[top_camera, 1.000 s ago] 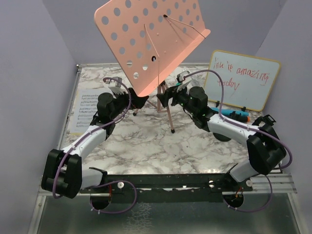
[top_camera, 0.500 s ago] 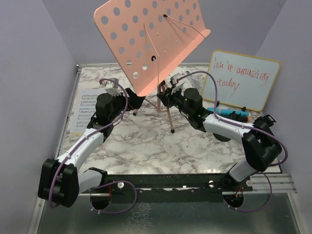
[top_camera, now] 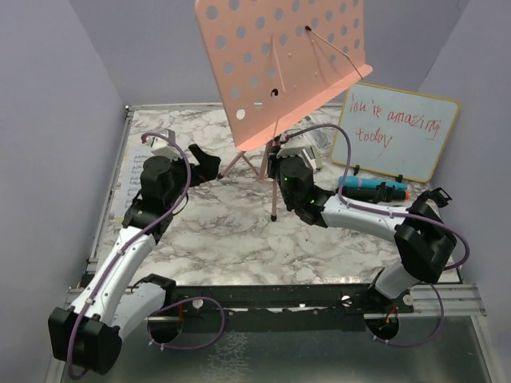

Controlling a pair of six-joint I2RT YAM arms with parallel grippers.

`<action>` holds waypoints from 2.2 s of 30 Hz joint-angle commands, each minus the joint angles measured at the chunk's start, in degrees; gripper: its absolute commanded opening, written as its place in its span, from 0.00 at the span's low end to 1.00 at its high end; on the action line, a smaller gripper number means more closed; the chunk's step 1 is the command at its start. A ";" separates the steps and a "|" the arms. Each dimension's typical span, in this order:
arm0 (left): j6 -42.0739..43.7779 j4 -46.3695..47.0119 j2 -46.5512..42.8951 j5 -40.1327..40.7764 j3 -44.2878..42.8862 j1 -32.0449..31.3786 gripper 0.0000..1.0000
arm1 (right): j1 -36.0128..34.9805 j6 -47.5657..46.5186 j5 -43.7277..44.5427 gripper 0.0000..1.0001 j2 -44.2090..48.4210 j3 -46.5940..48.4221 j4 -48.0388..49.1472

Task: Pack up the instrument practice props
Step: Adjust the music stand at the center of the board, then unscrew the knob on the music stand.

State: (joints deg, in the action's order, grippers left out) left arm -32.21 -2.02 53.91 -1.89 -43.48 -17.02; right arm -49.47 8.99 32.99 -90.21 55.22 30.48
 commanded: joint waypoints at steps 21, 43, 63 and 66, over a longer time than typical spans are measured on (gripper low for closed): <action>-1.96 10.84 -1.68 -3.71 7.93 -0.21 0.99 | -7.22 0.88 22.46 0.00 -13.97 20.89 -22.31; 1.51 3.65 -2.79 -4.55 3.90 0.04 0.99 | 0.40 -0.10 -21.88 0.77 4.30 6.53 -16.13; 17.50 -4.55 -1.16 -21.18 -4.61 7.90 0.99 | 15.68 -6.71 -51.95 0.84 4.87 5.64 11.63; 18.00 -4.97 -1.54 -20.51 -3.90 8.25 0.99 | 15.72 -7.09 -52.33 0.82 1.02 8.78 13.59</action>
State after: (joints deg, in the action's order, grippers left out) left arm -17.50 -6.28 54.00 -20.78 -47.66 -9.41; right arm -33.91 4.05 -16.40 -84.97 60.05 38.11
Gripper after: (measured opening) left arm 0.990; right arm 0.833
